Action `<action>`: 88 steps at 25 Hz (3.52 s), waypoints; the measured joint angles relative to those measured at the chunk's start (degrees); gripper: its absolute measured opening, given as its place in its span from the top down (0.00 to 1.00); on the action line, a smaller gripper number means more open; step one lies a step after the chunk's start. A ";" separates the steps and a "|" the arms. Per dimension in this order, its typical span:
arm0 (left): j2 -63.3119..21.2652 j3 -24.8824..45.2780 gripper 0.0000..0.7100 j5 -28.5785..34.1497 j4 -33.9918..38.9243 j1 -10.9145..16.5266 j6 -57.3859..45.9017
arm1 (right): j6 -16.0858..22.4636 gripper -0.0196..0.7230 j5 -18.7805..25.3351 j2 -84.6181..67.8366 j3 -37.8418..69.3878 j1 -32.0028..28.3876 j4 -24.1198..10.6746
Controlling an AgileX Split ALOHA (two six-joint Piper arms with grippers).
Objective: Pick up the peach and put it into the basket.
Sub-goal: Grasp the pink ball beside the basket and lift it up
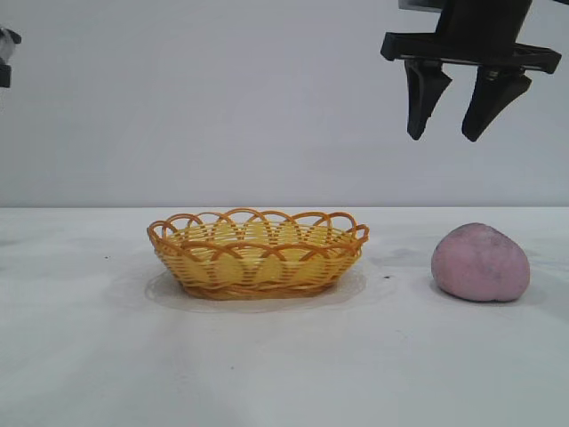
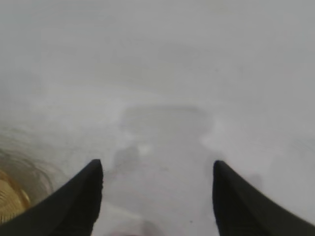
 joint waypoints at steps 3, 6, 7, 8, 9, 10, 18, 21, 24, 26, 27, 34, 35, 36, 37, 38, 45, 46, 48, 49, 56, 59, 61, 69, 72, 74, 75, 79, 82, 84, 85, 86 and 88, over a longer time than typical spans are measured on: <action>-4.68 4.00 0.23 0.00 -0.11 0.00 -0.13 | 0.00 0.36 0.49 0.00 0.00 0.00 0.00; -11.13 9.23 0.23 -0.53 -0.11 0.00 -0.23 | 0.00 0.36 0.71 0.00 0.00 0.00 0.00; -13.64 10.80 0.23 -0.80 -0.11 0.00 -0.23 | 0.00 0.36 0.71 0.00 0.00 0.00 0.00; -16.19 12.72 0.23 -0.98 -0.11 0.00 -0.23 | 0.00 0.36 0.71 0.00 0.00 0.00 0.00; -18.35 14.60 0.23 -1.24 -0.11 0.00 -0.23 | 0.00 0.36 0.71 0.00 0.00 0.00 0.00; -21.00 16.15 0.23 -1.36 -0.11 0.00 -0.23 | 0.00 0.36 0.71 0.00 0.00 0.00 0.00; -43.04 29.58 0.23 -0.90 -3.04 0.00 -0.23 | 0.00 0.36 0.80 0.00 0.00 0.00 0.00; -51.49 34.10 0.23 0.17 -4.40 0.00 -0.23 | 0.00 0.36 0.83 0.00 0.00 0.00 0.00; -59.87 38.42 0.23 0.39 -5.25 0.00 -0.23 | 0.00 0.36 0.83 0.00 0.00 0.00 0.00; -65.65 41.27 0.23 0.75 -6.00 0.00 -0.23 | 0.00 0.36 0.83 0.00 0.00 0.00 0.00; -67.98 42.38 0.23 1.03 -6.23 0.00 -0.23 | 0.00 0.36 0.83 0.00 0.00 0.00 0.00; -85.73 50.44 0.23 1.31 -7.21 0.00 1.02 | 0.00 0.36 1.47 0.00 0.00 0.00 0.00; -88.38 51.47 0.23 1.31 -7.30 0.00 1.37 | 0.00 0.36 1.60 0.00 0.00 0.00 0.00; -90.96 52.31 0.23 1.31 -7.34 0.00 1.48 | 0.00 0.36 1.75 0.00 0.00 0.00 0.00; -93.12 53.00 0.23 1.18 -7.44 0.00 1.60 | 0.00 0.36 2.00 0.00 0.00 0.00 0.00; -95.66 53.54 0.23 1.05 -7.44 0.00 1.60 | 0.00 0.36 2.25 0.00 0.00 0.00 0.00; -110.14 55.81 0.23 -1.90 -7.70 0.00 1.60 | 0.00 0.36 4.54 0.00 0.00 0.00 -1.06; -110.59 55.92 0.23 -2.00 -7.70 0.00 1.60 | 0.00 0.36 5.10 0.00 0.00 0.00 -1.28; -110.69 56.05 0.23 -2.23 -7.70 0.00 1.60 | 0.00 0.36 5.95 -0.44 0.00 0.00 -1.61; -110.79 56.07 0.23 -2.34 -7.70 0.00 1.70 | 0.00 0.36 6.46 -0.71 0.00 0.00 -1.67; -110.78 56.43 0.23 -2.82 -7.70 0.00 1.72 | 0.00 0.36 10.02 -3.53 0.00 0.00 -2.18; -110.78 56.43 0.23 -2.92 -7.70 0.00 1.72 | 0.00 0.36 13.29 -3.74 0.00 0.00 -2.39; -110.78 56.43 0.23 -2.92 -7.70 0.00 1.72 | 0.00 0.36 14.89 -3.74 0.00 0.00 -2.39; -110.78 56.43 0.23 -2.92 -7.70 0.00 1.72 | 0.00 0.36 18.96 -3.74 0.37 0.25 -2.10; -110.78 56.43 0.23 -2.92 -7.70 0.00 1.72 | 0.00 0.36 18.96 -3.36 1.25 0.61 -0.19; -110.78 56.43 0.23 -2.92 -7.70 0.00 1.72 | 0.00 0.36 18.96 -2.57 2.42 0.61 1.38; -110.78 56.43 0.23 -2.92 -7.70 0.00 1.72 | 0.00 0.36 18.70 -2.14 3.05 0.65 1.73; -110.78 56.43 0.23 -2.94 -7.70 0.00 1.72 | 0.00 0.36 17.56 -0.15 5.06 1.20 2.03; -110.78 56.43 0.23 -2.94 -7.70 0.00 1.72 | 0.00 0.36 16.47 1.62 5.27 1.88 2.06; -110.78 56.43 0.23 -2.94 -7.70 0.00 1.72 | 0.00 0.36 15.36 2.54 5.27 2.39 2.15; -110.78 56.43 0.23 -2.94 -7.70 0.00 1.72 | 0.00 0.36 14.91 3.02 5.27 2.82 2.15; -110.78 56.43 0.23 -2.94 -7.70 0.00 1.72 | 0.00 0.36 14.60 3.53 5.27 3.21 2.15; -110.78 56.43 0.23 -2.94 -7.70 0.00 1.72 | 0.00 0.36 14.19 4.57 5.27 3.76 2.29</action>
